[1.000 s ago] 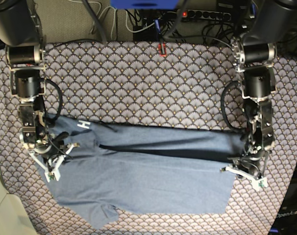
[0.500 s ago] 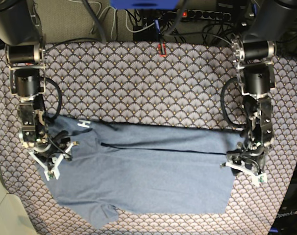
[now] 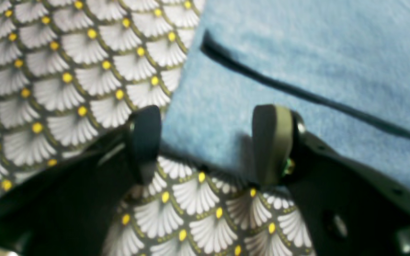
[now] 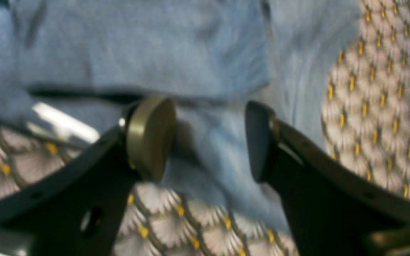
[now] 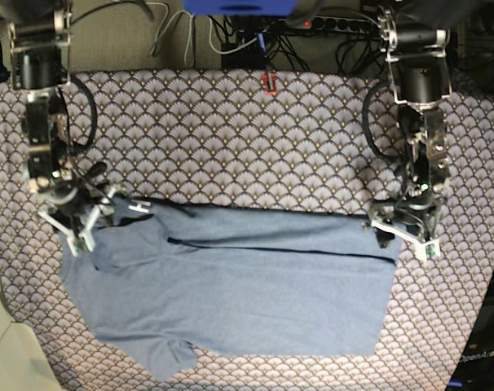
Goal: Fold the T-shirt properly
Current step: 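Move both grippers back to the folded edge and grasp it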
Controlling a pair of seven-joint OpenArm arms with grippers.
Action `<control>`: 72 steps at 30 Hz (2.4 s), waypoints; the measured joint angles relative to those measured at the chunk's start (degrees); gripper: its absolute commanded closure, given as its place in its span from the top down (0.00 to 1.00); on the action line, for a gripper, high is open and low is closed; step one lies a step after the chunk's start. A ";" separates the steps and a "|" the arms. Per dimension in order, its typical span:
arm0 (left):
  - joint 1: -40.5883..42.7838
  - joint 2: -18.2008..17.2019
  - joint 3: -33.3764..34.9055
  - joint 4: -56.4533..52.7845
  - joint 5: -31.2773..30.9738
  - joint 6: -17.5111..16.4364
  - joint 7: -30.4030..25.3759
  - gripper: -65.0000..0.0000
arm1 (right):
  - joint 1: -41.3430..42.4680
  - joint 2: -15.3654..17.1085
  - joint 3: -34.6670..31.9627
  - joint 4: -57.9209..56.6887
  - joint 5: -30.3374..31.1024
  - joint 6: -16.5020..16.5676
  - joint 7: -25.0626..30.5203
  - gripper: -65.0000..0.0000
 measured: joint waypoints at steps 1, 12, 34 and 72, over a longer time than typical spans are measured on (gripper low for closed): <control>-0.02 -0.07 -0.04 -0.50 -1.22 0.00 -0.04 0.61 | -0.63 0.09 0.94 0.00 -0.26 -0.04 -0.39 0.56; 3.23 -0.46 -0.09 1.22 -4.15 0.24 -0.17 0.61 | -3.02 0.39 1.27 0.31 -0.22 -0.07 -0.22 0.56; 0.92 -0.33 -2.99 -7.30 -3.82 -0.63 -8.63 0.60 | -3.13 0.28 1.29 0.31 -0.24 -0.07 -0.57 0.56; 0.44 -0.48 -3.08 -7.91 -4.59 -0.55 -7.50 0.00 | -3.58 1.07 9.62 -5.18 0.02 -0.09 3.48 0.56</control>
